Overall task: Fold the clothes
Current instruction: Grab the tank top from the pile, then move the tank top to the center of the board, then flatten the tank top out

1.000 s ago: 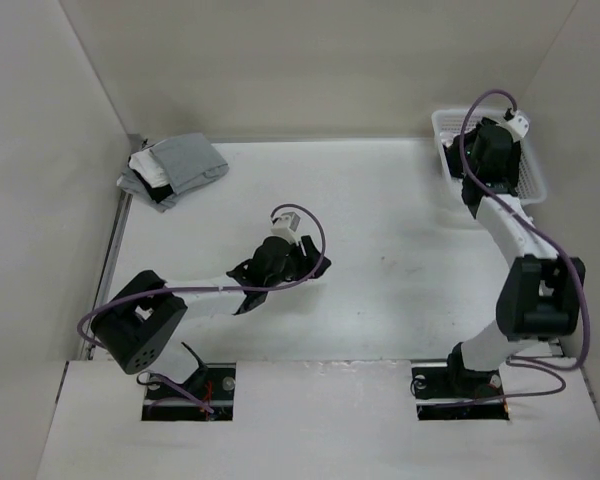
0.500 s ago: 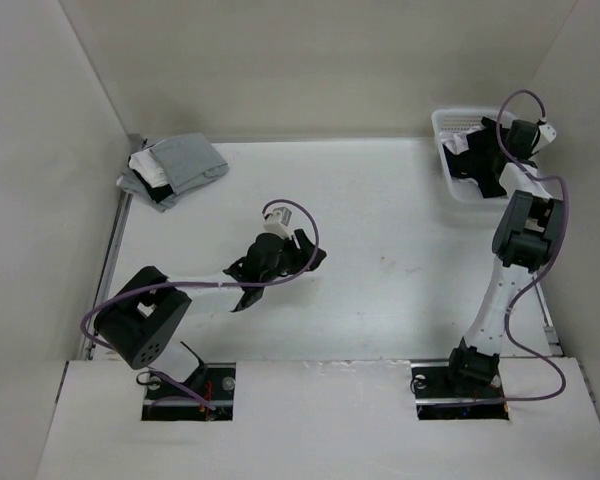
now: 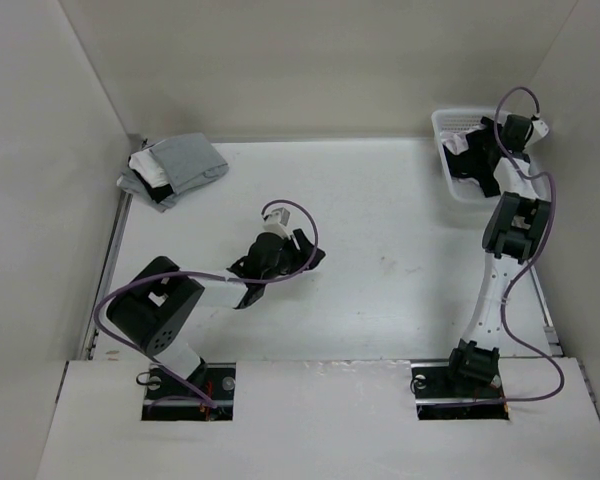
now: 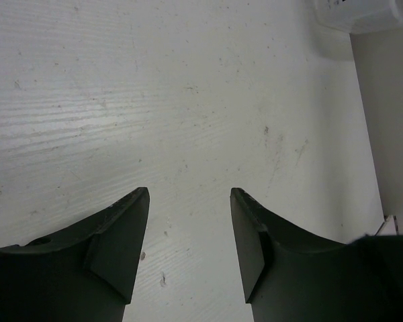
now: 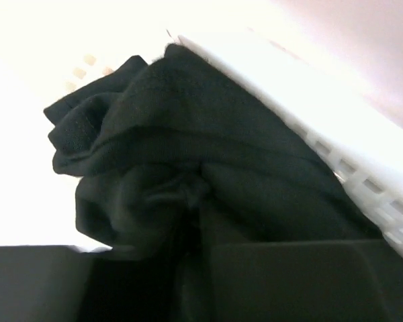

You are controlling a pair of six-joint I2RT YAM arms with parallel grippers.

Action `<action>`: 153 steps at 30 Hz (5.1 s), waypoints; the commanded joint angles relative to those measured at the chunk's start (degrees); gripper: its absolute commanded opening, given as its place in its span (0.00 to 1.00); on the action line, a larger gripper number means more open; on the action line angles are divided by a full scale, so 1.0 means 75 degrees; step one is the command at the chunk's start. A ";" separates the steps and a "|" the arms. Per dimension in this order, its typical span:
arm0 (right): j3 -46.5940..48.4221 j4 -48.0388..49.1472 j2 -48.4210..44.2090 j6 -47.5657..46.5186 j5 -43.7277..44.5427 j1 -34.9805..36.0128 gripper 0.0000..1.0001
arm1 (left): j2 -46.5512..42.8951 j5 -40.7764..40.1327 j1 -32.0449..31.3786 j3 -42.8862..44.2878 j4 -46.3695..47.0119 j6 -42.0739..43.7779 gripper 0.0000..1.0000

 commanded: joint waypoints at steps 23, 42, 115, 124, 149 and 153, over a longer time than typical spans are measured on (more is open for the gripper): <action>-0.9141 0.4949 -1.2167 0.0541 -0.0825 0.3663 0.01 | -0.2455 -0.0053 0.0623 -0.0091 -0.0193 -0.0256 0.48; -0.9648 0.5615 -0.8063 0.2813 -0.1516 0.6072 0.18 | -0.5903 -0.0194 0.3495 -0.1719 -0.3030 -0.0479 0.48; -0.8910 -0.0080 -1.4891 -0.1368 0.2689 1.0603 0.02 | -0.6392 -0.2419 -0.0300 0.3762 -0.3944 0.1969 0.03; -0.4948 0.0002 -1.3427 -0.3643 0.3464 1.3206 0.02 | -0.6899 -0.3779 -0.1848 0.5592 -0.3675 0.3539 0.03; -0.1008 -0.0326 -0.4262 0.1032 -0.2291 0.4043 0.32 | 0.2536 -0.1038 0.3799 0.9121 -0.4295 0.1642 0.40; -0.2839 0.0304 -0.5253 0.0833 -0.2232 0.4078 0.41 | 0.1415 -0.1342 0.3625 0.7265 -0.3783 0.1432 0.40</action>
